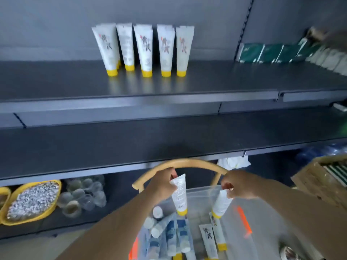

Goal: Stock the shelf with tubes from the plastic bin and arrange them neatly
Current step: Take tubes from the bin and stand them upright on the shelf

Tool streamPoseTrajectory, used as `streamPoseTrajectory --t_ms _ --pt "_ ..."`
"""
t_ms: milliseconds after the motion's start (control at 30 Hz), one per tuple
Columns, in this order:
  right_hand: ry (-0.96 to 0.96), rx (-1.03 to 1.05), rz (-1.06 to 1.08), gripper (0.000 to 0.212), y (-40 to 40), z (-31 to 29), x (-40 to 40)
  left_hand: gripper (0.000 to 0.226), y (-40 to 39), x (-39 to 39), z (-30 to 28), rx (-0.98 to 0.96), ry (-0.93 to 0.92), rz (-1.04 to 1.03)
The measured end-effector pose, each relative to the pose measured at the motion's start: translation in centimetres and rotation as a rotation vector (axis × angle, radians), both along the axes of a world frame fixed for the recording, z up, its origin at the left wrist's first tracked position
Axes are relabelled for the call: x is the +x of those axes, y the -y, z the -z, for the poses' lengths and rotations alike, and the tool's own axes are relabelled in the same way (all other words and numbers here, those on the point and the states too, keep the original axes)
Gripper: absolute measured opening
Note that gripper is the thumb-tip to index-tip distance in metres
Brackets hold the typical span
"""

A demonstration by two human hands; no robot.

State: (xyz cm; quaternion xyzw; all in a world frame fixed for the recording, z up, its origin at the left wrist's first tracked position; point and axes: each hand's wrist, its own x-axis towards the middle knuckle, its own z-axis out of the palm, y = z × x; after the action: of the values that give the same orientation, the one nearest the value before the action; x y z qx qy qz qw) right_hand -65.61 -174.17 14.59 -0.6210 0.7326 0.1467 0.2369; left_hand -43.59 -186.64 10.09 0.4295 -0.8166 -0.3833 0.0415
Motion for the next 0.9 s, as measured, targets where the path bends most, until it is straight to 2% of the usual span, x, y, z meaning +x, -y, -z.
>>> streamPoseTrajectory --t_ms 233,433,667,900 --pt "-0.047 -0.323 0.055 0.012 3.1 -17.7 3.2 0.019 4.0 4.5 -16.9 -0.236 -0.115 0.010" --pt "0.032 -0.563 0.121 0.011 7.5 -27.7 3.2 0.016 9.3 5.6 -27.4 -0.399 -0.175 -0.103" --pt "0.075 -0.646 0.130 0.014 16.2 -32.2 -0.1 0.028 18.2 2.0 -32.9 -0.537 -0.196 -0.322" --pt "0.055 -0.622 0.080 0.010 24.1 -31.7 -4.5 0.034 26.2 -2.7 -32.7 -0.565 -0.101 -0.501"
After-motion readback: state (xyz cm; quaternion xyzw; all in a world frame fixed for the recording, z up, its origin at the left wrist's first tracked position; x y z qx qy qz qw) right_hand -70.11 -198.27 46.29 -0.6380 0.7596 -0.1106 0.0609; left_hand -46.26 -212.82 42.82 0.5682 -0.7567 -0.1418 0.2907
